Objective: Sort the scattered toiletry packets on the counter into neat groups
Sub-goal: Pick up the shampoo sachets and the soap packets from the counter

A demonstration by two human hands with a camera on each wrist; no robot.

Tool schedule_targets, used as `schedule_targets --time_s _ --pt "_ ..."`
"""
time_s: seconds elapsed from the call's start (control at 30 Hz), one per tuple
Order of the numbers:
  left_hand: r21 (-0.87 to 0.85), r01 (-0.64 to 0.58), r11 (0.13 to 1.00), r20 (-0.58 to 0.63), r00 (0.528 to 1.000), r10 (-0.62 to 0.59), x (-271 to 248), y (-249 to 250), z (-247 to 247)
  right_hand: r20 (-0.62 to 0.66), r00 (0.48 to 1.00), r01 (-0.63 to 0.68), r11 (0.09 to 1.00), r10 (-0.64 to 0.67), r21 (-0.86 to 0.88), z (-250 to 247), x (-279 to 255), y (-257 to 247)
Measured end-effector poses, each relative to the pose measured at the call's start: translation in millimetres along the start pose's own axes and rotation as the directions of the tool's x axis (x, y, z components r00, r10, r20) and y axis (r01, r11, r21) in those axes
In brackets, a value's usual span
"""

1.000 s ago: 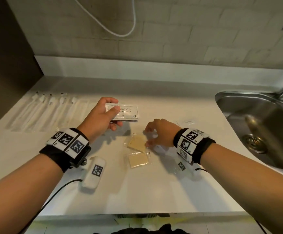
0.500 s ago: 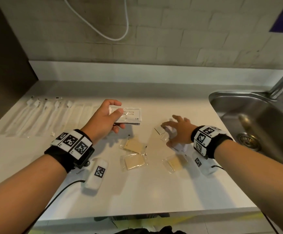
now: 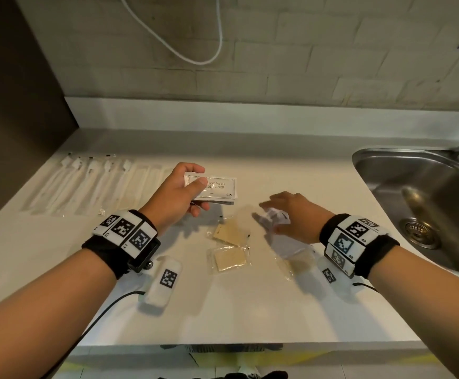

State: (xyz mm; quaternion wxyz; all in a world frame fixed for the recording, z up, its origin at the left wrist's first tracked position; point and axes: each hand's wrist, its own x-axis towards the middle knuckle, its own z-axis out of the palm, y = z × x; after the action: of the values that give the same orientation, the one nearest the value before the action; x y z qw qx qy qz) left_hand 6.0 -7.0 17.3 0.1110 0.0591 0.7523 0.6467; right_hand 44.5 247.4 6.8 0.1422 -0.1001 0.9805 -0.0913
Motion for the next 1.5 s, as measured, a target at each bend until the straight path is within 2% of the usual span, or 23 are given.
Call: schedule_targets --time_s 0.1,0.2,0.27,0.33,0.4,0.47,0.7,0.83,0.93,1.1,1.27,1.37,1.5 --pt "-0.029 -0.010 1.000 -0.025 1.000 0.009 -6.4 4.1 -7.3 -0.242 0.968 0.139 0.952 -0.071 0.273 -21.0 1.7 -35.0" --pt "-0.049 -0.011 0.999 -0.030 1.000 0.010 -17.0 14.1 -16.1 -0.311 0.937 0.298 0.833 -0.161 0.467 -44.1 6.2 -75.6" --pt "-0.054 -0.021 0.998 -0.036 0.999 0.019 -24.5 22.3 -23.1 -0.266 0.924 0.364 0.849 -0.275 0.383 -54.1 15.0 -97.3" --pt "-0.067 -0.021 0.997 -0.057 0.998 0.018 -33.3 30.6 -32.0 -0.237 0.899 0.416 0.887 -0.368 0.200 -59.1 25.1 -114.0" --pt "-0.059 -0.010 0.998 -0.078 0.997 0.005 -42.7 37.3 -43.0 -0.239 0.874 0.444 0.895 -0.424 0.036 -62.3 35.4 -128.1" --pt "-0.039 0.004 0.999 -0.091 0.996 -0.008 -52.8 39.3 -54.0 -0.227 0.853 0.470 0.881 -0.470 -0.056 -61.8 46.0 -141.7" --pt "-0.015 0.094 0.995 -0.190 0.977 -0.095 -88.1 14.3 -92.0 -0.056 0.784 0.610 0.784 -0.618 -0.112 -38.4 72.8 -195.0" --pt "-0.037 0.075 0.996 -0.242 0.967 -0.082 -104.1 -4.7 -118.4 0.001 0.770 0.638 0.770 -0.638 -0.037 -19.9 80.9 -225.8" --pt "-0.054 0.049 0.997 -0.254 0.965 -0.062 -110.0 -17.0 -142.2 0.011 0.790 0.611 0.790 -0.613 0.054 -15.8 85.6 -240.4" --pt "-0.075 0.029 0.997 -0.269 0.962 -0.048 -110.0 -27.7 -189.5 0.094 0.890 0.445 0.895 -0.446 0.034 -8.8 93.7 -233.5" --pt "-0.070 0.033 0.997 -0.232 0.972 -0.048 -102.6 -38.8 -225.5 0.351 0.884 0.361 0.928 -0.308 -0.096 27.6 81.3 -236.3" --pt "-0.053 0.047 0.997 -0.193 0.980 -0.057 -97.1 -42.3 -237.8 0.334 0.910 0.294 0.951 -0.247 -0.099 43.4 75.2 -237.8" --pt "-0.060 0.018 0.998 -0.179 0.983 -0.029 -92.6 -44.8 -245.9 0.365 0.914 0.242 0.960 -0.176 -0.142 42.8 77.3 -240.6"
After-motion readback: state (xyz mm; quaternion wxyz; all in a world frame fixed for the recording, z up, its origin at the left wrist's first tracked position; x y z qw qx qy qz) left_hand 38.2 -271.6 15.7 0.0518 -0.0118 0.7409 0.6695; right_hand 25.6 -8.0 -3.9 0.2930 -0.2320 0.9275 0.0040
